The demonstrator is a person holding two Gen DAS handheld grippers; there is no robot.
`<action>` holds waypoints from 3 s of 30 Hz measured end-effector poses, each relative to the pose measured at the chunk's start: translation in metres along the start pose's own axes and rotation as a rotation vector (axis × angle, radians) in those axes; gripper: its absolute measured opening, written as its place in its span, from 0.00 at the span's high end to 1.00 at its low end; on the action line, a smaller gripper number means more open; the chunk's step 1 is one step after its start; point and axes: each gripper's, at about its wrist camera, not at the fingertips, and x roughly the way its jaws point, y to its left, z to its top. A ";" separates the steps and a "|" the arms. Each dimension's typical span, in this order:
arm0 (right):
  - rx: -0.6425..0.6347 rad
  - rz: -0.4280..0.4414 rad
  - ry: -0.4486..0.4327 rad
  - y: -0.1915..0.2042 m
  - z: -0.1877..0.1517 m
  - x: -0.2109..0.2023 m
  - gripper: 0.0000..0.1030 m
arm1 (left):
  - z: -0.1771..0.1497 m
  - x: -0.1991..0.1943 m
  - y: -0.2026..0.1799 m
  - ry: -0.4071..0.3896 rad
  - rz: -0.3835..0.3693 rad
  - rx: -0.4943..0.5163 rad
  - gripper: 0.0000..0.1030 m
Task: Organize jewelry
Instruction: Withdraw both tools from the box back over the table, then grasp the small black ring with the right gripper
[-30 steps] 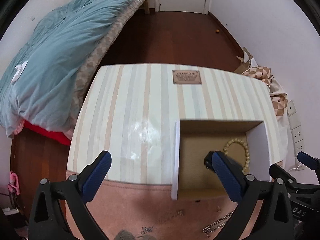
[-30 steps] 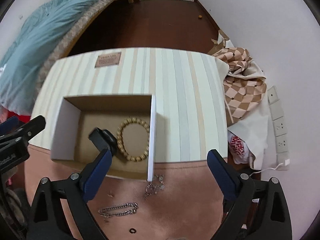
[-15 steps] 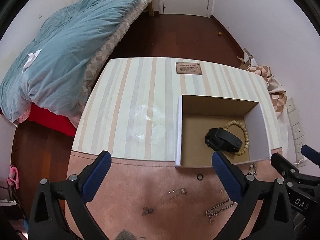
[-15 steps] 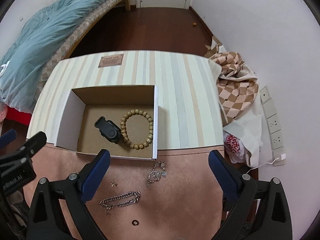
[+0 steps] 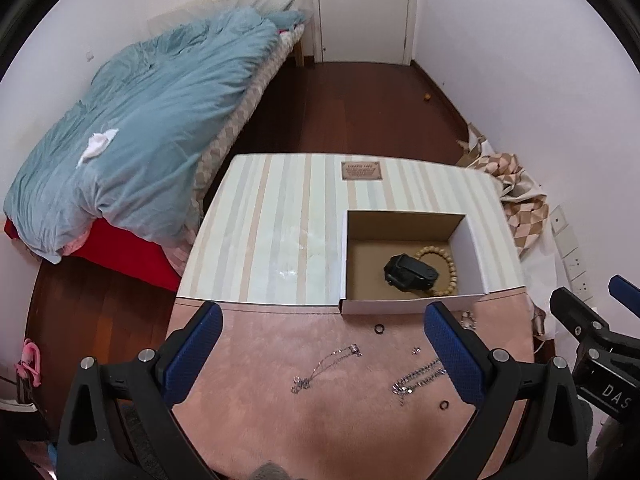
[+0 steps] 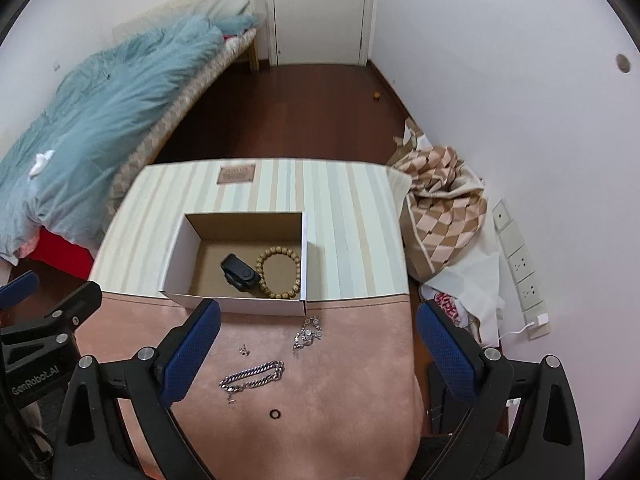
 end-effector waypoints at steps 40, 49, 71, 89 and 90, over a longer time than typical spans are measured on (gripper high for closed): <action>0.034 0.077 0.191 0.033 -0.166 0.119 0.50 | -0.152 0.089 0.048 0.269 0.192 -0.060 0.00; -0.032 0.044 0.123 0.049 -0.174 0.123 0.91 | -0.158 0.099 0.048 0.283 0.187 -0.059 0.00; 0.016 0.200 0.137 0.028 -0.152 0.137 0.61 | -0.121 0.124 -0.003 0.262 0.071 0.039 0.01; 0.117 0.057 0.076 -0.022 -0.142 0.124 0.88 | -0.109 0.155 -0.041 0.366 -0.219 -0.095 0.15; 0.119 0.050 0.075 -0.024 -0.141 0.125 0.88 | -0.108 0.157 -0.046 0.365 -0.208 -0.082 0.15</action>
